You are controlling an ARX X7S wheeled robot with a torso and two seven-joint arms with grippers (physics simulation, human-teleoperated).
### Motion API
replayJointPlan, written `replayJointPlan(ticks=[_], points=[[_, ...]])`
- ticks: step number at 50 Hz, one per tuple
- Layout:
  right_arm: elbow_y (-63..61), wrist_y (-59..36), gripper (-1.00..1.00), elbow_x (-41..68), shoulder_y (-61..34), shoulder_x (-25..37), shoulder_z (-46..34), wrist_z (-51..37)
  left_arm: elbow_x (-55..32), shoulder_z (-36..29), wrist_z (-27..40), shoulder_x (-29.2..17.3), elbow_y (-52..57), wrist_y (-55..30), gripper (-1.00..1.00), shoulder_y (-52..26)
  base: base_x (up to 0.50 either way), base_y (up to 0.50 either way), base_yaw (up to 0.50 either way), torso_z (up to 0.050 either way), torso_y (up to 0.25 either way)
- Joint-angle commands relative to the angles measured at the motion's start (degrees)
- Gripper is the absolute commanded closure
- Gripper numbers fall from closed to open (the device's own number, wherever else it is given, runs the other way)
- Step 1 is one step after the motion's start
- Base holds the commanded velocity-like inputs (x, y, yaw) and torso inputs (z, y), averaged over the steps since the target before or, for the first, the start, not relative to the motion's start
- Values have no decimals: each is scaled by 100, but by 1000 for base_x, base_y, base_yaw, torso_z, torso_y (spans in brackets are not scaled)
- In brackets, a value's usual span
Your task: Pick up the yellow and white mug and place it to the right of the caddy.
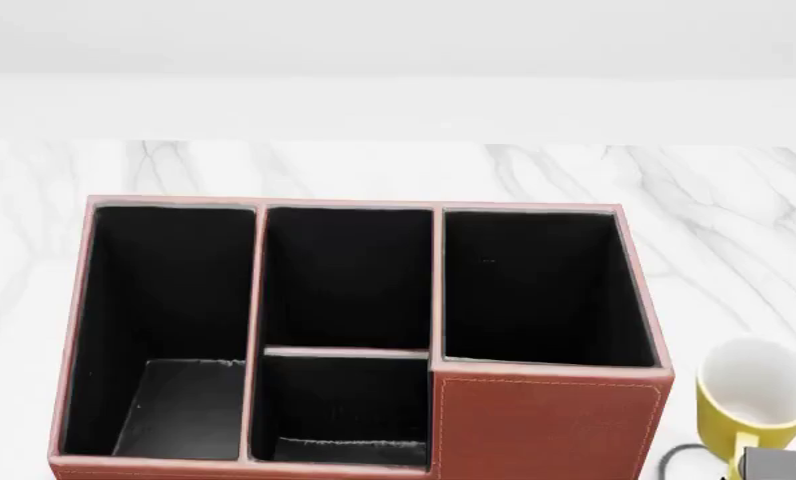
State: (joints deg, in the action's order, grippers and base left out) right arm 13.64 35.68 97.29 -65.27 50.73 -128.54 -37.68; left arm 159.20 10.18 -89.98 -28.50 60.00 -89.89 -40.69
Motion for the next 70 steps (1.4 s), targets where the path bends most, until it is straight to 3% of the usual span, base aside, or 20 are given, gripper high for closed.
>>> replayJointPlan(ticks=[1, 55, 56, 70], points=[[400, -83, 100, 45, 141, -231, 144, 171, 14, -40, 0, 33, 0, 1, -100, 9, 0, 0, 0, 0, 0], [1575, -242, 100, 549, 886, -793, 524, 730, 150, -217, 0, 93, 0, 4, -100, 18, 0, 0, 0, 0, 1], [1590, -259, -100, 537, 880, -802, 510, 664, 148, -212, 0, 90, 0, 3, -100, 18, 0, 0, 0, 0, 0], [1482, -246, -100, 470, 845, -727, 550, 601, 111, -174, 0, 73, 0, 3, -100, 15, 0, 0, 0, 0, 1]])
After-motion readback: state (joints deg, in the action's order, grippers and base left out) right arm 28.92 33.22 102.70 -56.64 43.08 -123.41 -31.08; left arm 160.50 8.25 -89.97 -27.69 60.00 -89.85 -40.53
